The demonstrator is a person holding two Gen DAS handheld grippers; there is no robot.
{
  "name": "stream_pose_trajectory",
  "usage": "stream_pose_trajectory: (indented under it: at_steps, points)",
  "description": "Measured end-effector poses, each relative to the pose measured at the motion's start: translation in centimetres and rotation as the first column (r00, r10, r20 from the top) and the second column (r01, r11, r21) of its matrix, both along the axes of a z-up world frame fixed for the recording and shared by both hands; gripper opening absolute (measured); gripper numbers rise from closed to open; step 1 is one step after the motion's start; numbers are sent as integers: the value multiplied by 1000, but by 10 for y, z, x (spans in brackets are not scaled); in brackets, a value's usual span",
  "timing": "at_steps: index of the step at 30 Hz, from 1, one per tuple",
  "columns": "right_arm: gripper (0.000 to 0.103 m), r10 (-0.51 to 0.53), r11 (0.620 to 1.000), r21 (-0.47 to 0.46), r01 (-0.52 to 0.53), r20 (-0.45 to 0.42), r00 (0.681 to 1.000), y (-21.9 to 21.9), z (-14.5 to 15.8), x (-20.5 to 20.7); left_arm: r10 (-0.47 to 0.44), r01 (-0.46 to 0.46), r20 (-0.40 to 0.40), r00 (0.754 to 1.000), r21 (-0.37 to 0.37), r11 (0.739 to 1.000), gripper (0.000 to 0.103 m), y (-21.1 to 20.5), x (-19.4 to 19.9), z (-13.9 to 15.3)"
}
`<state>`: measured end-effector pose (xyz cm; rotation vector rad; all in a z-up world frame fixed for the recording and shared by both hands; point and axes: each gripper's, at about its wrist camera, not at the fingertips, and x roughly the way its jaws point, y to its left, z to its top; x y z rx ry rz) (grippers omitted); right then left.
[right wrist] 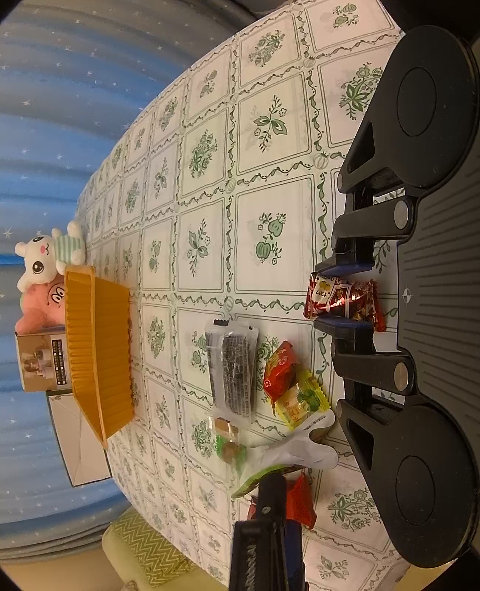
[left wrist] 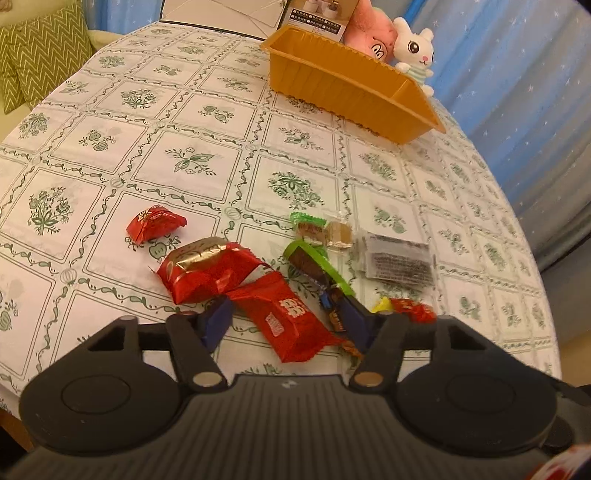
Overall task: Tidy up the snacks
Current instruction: 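Grasp the red candy packet with the left tool while the right tool holds its candy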
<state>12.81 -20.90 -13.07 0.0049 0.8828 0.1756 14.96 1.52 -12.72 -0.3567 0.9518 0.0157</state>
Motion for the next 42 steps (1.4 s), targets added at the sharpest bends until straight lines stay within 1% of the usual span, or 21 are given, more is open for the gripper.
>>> stream_pose_trajectory:
  at_steps: [1,3,6,8,11,15,23,25,28,29,30,31,32,42]
  points:
    - [23,0,1000,1,0,1,1000,0,0,0,0,0,3,1000,8,1000,60,0,0,0]
    - [24,-2,1000,1,2,2,1000,0,0,0,-10,10,-3,1000,39,999,46,0,-2,-1]
    - [28,-8,1000,-2,8,1,1000,0,0,0,-37,37,-10,999,57,998,46,2,-6,-2]
    - [37,-9,1000,-12,9,1,1000,1,0,0,-71,72,-14,997,103,992,43,-2,-8,-3]
    - [43,0,1000,-20,0,-2,1000,3,-1,-2,-109,110,-17,994,171,979,42,-13,-9,-4]
    - [44,2,999,-43,-2,4,1000,4,-1,-4,-148,147,-13,989,225,963,32,-21,-11,-5]
    - [45,-38,999,-38,38,-6,999,0,1,-6,-187,178,11,982,250,952,27,-26,-16,-1]
    - [45,-45,999,-32,44,-8,999,0,1,-7,-199,189,16,980,249,950,26,-28,-17,0]
    - [43,-27,999,-38,27,-4,1000,3,1,-8,-204,193,20,979,251,949,26,-30,-18,0]
    - [35,-23,999,-37,23,-2,1000,3,1,-9,-204,193,20,979,247,950,26,-30,-18,0]
    - [32,-15,999,-36,15,3,1000,4,1,-10,-204,192,21,979,243,951,26,-30,-18,0]
    - [26,-13,999,-40,13,7,1000,5,2,-10,-203,192,23,979,241,951,26,-30,-19,1]
    - [23,-11,999,-42,12,13,1000,5,3,-11,-204,192,26,979,241,951,25,-30,-20,2]
    - [22,-24,999,-20,26,76,997,3,15,-15,-189,169,61,980,237,957,24,-26,-28,13]
